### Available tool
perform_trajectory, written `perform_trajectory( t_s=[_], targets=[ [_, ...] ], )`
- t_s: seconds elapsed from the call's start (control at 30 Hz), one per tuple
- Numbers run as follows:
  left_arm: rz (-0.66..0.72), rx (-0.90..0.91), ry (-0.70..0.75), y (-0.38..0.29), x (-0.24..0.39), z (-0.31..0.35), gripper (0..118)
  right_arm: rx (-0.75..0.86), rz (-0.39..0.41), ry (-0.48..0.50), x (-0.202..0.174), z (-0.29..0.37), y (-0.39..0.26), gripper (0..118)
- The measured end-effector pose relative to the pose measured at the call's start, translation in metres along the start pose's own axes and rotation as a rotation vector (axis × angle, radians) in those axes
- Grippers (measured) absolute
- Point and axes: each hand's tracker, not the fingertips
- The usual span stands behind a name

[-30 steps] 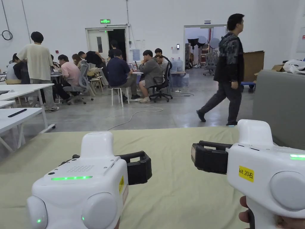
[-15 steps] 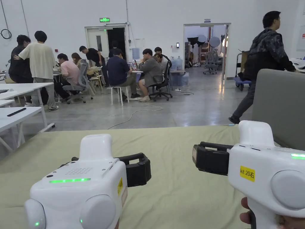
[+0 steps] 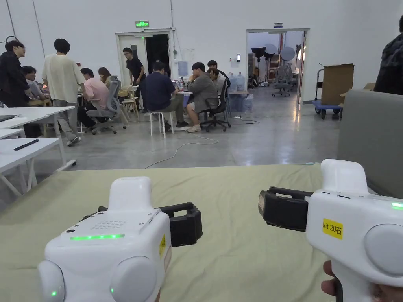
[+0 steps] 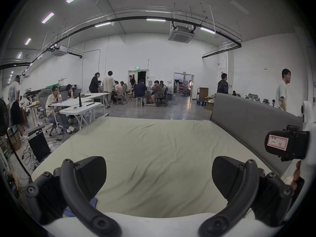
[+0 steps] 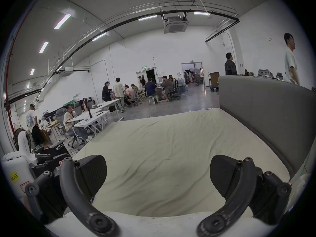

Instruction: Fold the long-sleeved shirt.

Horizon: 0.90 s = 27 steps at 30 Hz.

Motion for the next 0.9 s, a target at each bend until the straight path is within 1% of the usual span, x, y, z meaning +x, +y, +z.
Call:
perform_trajectory(
  t_s=[0.5, 0.9],
  targets=[
    [-0.013, -0.001, -0.011, 0.0024, 0.0041, 0.0023, 118, 0.003, 0.004, -0.012, 0.0000, 0.0020, 0.0007, 118],
    [-0.018, -0.006, -0.015, 0.0019, 0.0060, 0.0026, 118, 0.024, 0.042, -0.034, -0.0039, 0.0059, 0.0014, 118]
  ],
)
